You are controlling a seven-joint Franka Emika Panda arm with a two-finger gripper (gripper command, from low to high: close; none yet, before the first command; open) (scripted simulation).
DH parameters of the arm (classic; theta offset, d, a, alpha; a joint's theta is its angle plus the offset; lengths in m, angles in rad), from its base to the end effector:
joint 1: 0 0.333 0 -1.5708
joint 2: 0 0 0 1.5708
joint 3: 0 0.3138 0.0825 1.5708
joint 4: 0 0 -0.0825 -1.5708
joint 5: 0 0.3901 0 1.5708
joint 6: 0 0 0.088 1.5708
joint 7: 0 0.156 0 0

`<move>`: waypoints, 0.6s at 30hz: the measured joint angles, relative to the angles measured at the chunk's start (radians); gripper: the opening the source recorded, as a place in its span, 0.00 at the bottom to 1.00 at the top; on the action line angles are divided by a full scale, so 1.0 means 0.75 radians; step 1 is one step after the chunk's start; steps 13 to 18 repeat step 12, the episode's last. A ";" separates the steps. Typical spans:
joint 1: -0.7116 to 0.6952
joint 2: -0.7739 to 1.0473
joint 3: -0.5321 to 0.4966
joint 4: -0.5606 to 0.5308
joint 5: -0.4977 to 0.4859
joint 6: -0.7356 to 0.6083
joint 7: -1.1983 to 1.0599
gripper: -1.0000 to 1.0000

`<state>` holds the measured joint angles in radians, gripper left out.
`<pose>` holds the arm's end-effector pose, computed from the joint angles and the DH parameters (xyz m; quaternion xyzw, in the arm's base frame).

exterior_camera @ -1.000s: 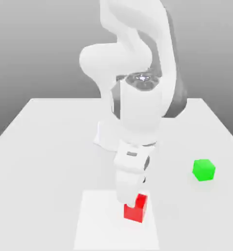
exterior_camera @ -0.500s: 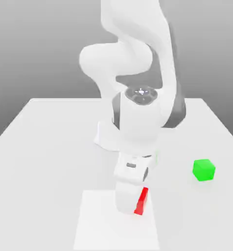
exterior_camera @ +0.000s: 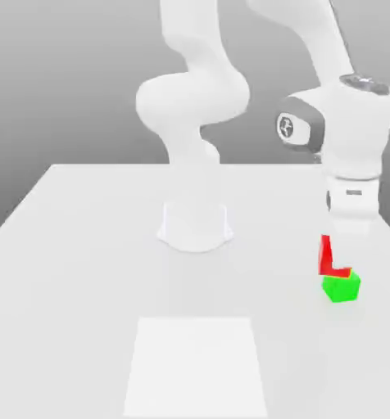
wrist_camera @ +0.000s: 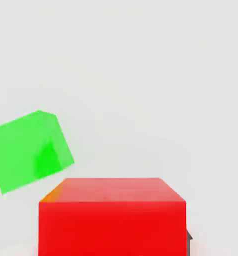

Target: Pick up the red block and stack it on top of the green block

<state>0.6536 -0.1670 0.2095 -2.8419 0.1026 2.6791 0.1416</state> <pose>0.2435 0.2739 0.1880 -0.9513 -0.3083 0.0017 0.0055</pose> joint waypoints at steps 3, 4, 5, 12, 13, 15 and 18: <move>0.036 0.033 0.066 -0.012 -0.025 0.043 0.098 0.00; 0.030 0.070 0.074 -0.011 -0.048 0.079 0.119 0.00; 0.025 0.112 0.076 -0.010 -0.075 0.119 0.142 0.00; 0.027 0.291 0.041 -0.004 -0.218 0.286 0.245 1.00; 0.027 0.291 0.041 -0.004 -0.218 0.286 0.245 1.00; 0.027 0.291 0.041 -0.004 -0.218 0.286 0.245 1.00; 0.027 0.291 0.041 -0.004 -0.218 0.286 0.245 1.00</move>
